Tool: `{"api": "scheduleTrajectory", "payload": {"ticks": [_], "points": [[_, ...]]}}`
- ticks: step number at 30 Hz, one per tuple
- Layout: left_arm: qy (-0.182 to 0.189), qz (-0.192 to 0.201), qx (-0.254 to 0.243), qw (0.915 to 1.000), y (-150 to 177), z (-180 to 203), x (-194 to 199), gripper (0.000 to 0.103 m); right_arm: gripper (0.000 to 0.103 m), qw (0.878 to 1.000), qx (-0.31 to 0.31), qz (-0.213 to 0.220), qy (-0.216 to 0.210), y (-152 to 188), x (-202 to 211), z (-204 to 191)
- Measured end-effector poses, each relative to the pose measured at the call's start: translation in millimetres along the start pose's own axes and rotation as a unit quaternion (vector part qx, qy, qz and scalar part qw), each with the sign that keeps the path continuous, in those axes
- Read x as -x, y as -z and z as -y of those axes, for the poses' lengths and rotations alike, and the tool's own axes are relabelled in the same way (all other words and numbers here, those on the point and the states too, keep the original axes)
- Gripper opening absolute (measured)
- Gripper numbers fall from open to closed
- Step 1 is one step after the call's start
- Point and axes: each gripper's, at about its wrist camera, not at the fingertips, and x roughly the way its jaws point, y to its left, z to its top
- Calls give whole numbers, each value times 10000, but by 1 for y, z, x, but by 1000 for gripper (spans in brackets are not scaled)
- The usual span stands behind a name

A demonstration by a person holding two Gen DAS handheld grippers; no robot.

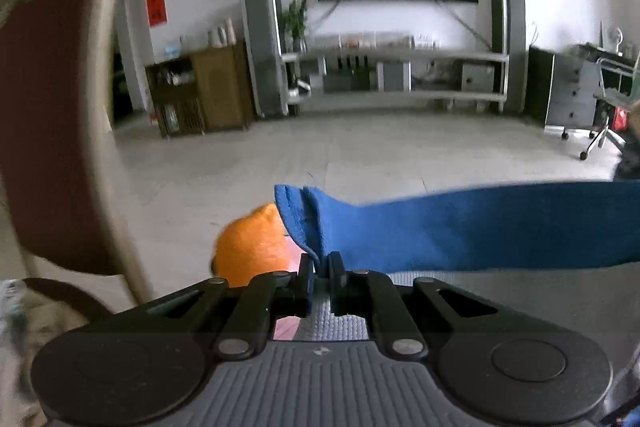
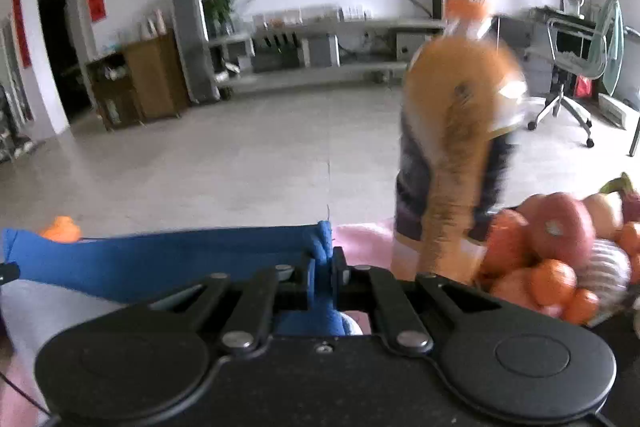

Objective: Fold clothes

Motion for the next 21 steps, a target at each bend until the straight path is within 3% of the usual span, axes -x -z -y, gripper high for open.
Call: {"api": "scheduleTrajectory", "payload": {"ticks": [3,6,8,10,13,15,18,21], "points": [[-3,108,114,9999,17,-10,54,7,7,9996,-71,197,-165,10,64,7],[-46,-187,142,9997,48,-15,92,14,7,9991,-148,311,-251,33,113,18],[-108,-477,79,9988,78,-21,120,22,8,9994,-45,178,-303,62,139,27],[-84,-629,58,9980,111,-34,149,24,12,9993,22,-60,-377,94,156,32],[-82,-654,155,9977,140,-58,179,29,21,9983,-308,-222,-441,136,189,61],[-112,-810,452,9956,140,-68,176,32,35,9934,-886,-452,-574,151,191,86],[29,-1124,995,9887,132,-68,155,42,42,9779,-1742,-744,-888,155,168,106],[57,-1508,1413,9784,133,-63,128,48,50,9688,-2028,-807,-1177,160,141,108]]}}
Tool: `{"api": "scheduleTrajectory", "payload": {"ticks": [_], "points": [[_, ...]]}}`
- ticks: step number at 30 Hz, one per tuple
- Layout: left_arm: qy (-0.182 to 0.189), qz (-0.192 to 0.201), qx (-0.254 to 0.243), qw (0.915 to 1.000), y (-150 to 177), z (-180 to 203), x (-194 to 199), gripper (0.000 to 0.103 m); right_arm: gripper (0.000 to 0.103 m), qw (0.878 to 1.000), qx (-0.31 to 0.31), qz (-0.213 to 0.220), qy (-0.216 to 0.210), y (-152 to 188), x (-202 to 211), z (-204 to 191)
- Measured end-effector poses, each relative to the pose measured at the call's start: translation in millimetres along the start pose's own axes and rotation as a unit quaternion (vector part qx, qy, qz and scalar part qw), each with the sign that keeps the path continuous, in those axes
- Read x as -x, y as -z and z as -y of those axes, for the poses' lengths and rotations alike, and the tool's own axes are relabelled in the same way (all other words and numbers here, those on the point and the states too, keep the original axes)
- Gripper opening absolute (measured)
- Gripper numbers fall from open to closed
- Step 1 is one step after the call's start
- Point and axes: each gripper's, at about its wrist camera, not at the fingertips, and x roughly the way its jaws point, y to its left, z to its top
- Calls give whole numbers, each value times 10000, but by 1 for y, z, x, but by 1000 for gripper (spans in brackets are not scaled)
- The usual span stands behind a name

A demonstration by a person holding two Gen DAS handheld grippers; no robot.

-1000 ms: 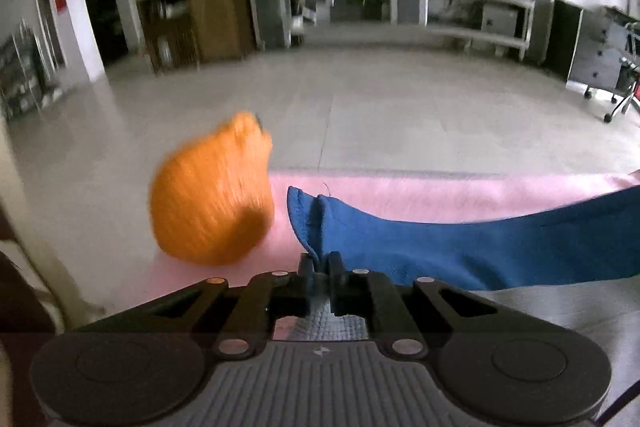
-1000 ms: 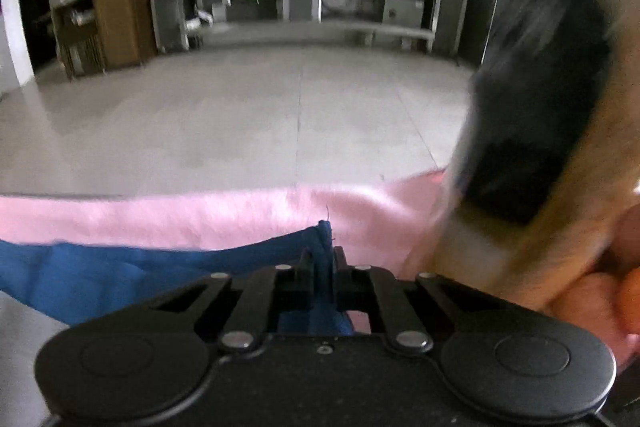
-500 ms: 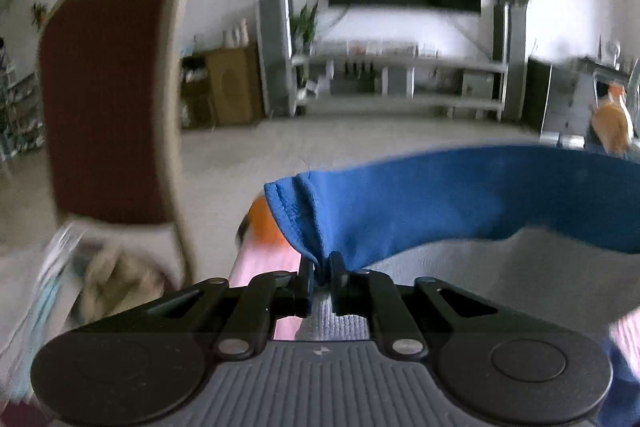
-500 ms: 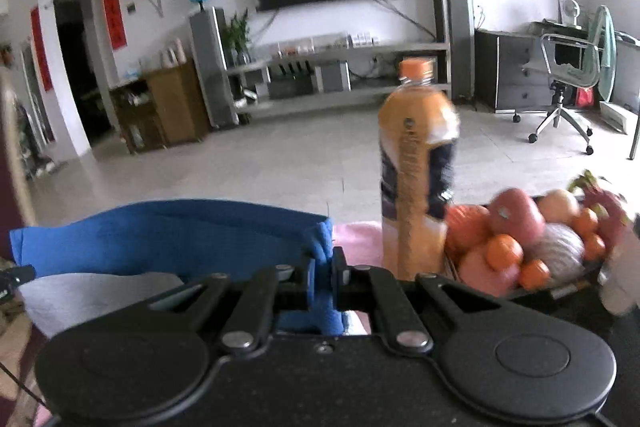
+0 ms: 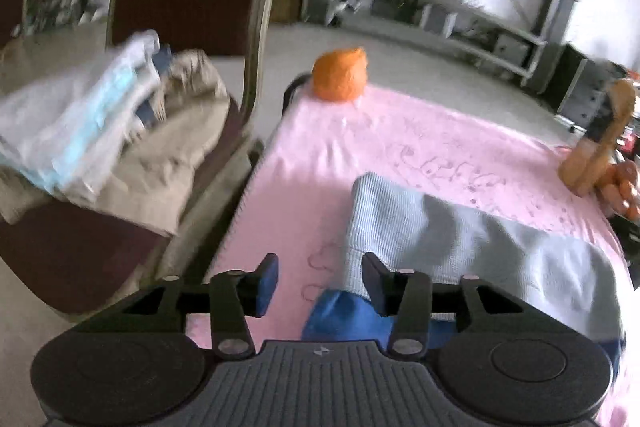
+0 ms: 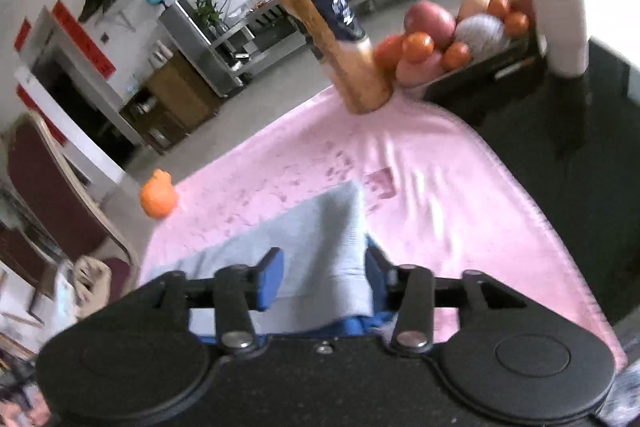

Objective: Fold clothes

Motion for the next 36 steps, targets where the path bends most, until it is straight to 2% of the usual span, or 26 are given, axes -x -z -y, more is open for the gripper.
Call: {"api": "scheduleTrajectory", "payload": {"ticks": [4,8,12,16,20,22,25,27,29,32,34,36], "points": [[-103,-493,163,9986,6,9,-42,50,50,9994,-305,-90,-141,17,-26,14],[-211,-520,116,9984,19,9,-62,53,48,9950,-919,-357,-136,32,-36,35],[-88,-490,-16,9988,17,11,-70,64,48,9940,-931,-572,-3,34,-45,38],[-166,-542,-370,9977,15,15,-79,65,48,9917,-988,-828,-31,39,-60,35],[35,-846,-382,9957,15,13,-96,65,52,9924,-699,-966,302,36,-80,22],[103,-850,-440,9954,17,13,-99,65,51,9916,-525,-1058,525,38,-90,16],[214,-783,-620,9948,19,17,-98,44,46,9902,-199,-1108,823,42,-95,6],[209,-613,-827,9945,21,27,-91,23,28,9889,30,-1051,1054,44,-93,0],[75,-361,-1051,9938,23,38,-81,19,19,9924,49,-881,862,44,-83,-4],[51,-65,-890,9960,19,43,-59,16,17,9972,-50,-572,471,41,-65,-6],[381,-95,-469,9981,13,35,-42,15,16,9991,-289,-293,110,37,-47,-3],[798,-178,-69,9966,10,26,-28,15,15,9964,-792,-172,-260,33,-35,11]]}}
